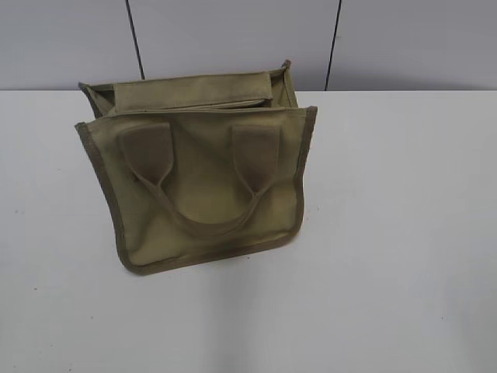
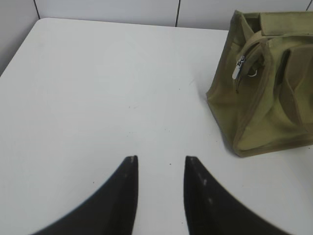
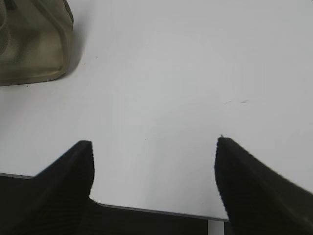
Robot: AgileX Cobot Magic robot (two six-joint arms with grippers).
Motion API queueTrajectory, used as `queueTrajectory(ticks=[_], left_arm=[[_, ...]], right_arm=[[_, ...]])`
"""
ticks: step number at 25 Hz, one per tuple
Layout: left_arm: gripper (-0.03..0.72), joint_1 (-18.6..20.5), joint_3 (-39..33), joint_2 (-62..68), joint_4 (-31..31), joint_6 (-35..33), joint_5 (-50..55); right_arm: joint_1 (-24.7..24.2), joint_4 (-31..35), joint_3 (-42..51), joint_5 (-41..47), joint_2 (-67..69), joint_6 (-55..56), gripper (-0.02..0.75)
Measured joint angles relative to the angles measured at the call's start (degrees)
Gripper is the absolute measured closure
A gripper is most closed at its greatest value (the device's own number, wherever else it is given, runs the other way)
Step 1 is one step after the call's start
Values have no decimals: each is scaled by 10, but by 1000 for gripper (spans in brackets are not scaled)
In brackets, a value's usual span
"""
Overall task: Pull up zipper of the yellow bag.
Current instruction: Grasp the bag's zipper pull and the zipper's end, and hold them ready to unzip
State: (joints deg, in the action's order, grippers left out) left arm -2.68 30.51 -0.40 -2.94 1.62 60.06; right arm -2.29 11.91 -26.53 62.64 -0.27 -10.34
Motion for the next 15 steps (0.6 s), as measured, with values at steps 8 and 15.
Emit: queueTrajectory(ticks=[8,15], left_arm=[[448,0,0,0,0,0,0],[374,0,20,0,0,0,-47]], right_arm=[[0,0,0,0,0,0,153],[0,0,0,0,0,0,153]])
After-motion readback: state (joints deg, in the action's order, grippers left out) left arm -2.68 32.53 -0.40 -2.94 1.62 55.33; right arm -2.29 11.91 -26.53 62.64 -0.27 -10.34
